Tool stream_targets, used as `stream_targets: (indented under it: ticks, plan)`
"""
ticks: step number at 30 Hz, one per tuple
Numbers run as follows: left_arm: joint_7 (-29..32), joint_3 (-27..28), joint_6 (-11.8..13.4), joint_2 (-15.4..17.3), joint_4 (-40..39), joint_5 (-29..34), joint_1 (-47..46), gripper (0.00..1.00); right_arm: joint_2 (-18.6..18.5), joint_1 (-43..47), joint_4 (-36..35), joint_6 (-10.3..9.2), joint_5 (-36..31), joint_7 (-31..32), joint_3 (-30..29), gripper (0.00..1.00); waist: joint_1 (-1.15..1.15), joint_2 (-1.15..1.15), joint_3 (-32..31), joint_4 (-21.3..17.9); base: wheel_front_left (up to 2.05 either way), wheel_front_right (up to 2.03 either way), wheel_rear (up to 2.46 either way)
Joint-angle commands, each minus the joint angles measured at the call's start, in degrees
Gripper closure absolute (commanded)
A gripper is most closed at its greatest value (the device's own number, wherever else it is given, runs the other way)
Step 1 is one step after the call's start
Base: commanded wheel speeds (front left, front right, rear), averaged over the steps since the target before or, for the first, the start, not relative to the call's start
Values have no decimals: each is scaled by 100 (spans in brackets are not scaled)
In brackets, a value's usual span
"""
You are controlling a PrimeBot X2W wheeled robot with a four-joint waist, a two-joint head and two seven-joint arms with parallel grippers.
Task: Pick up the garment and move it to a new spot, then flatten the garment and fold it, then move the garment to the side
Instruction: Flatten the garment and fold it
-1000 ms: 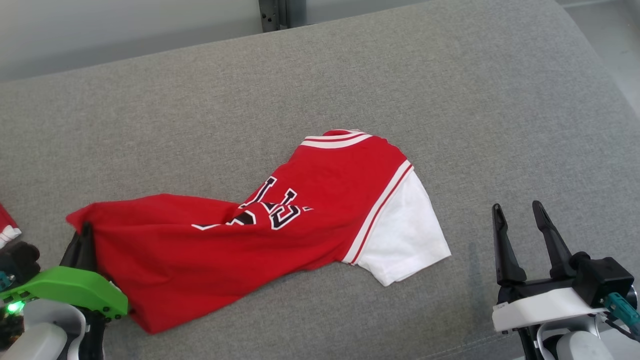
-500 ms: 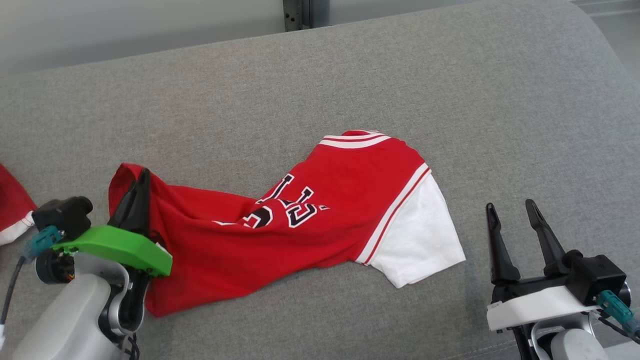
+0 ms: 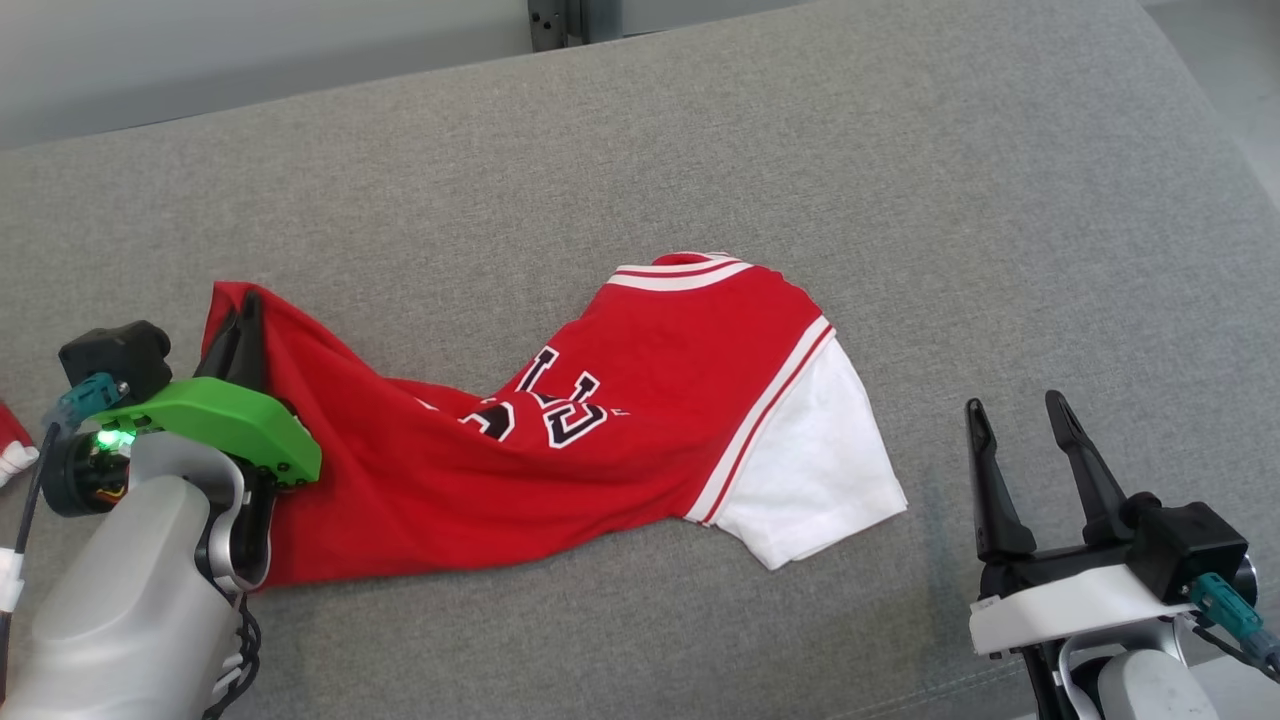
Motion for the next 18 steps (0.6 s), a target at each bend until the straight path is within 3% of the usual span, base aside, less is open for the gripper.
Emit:
stream_targets:
  ticks: [1, 4, 5, 6, 7, 8, 14, 18]
  plan:
    - [-39, 11, -77, 9, 134, 168, -146, 100, -10, -81, -3, 1, 10, -18, -15, 0, 0, 0, 56, -40, 0, 0, 0]
    - [-66, 145, -397, -121, 337, 304, -182, 100, -11, -63, -14, 1, -2, -18, -54, 0, 0, 0, 103, -14, 0, 0, 0]
    - [-66, 179, -497, -128, 374, 415, -176, 93, -10, -64, -14, 1, -11, -18, -60, 0, 0, 0, 112, -1, 0, 0, 0]
    - [-67, 226, -547, -169, 446, 468, -128, 66, -8, -62, -9, 1, -19, -18, -63, 0, 0, 0, 110, 12, 0, 0, 0]
    - [-67, 227, -605, -200, 505, 532, -73, 20, -9, -60, 1, 1, -25, -18, -66, 0, 0, 0, 101, 23, 0, 0, 0]
    - [-68, 213, -638, -214, 550, 588, -42, 0, -10, -58, 8, 1, -27, -18, -72, 0, 0, 0, 88, 34, 0, 0, 0]
    - [-70, 397, -570, -58, 440, 856, 378, 0, -11, 75, 26, 1, -29, -18, -130, 0, 0, 0, -98, 138, 0, 0, 0]
    - [-64, 614, -320, 178, -123, 838, 974, 0, -11, 188, 30, 1, -5, -18, -157, 0, 0, 0, -262, 212, 0, 0, 0]
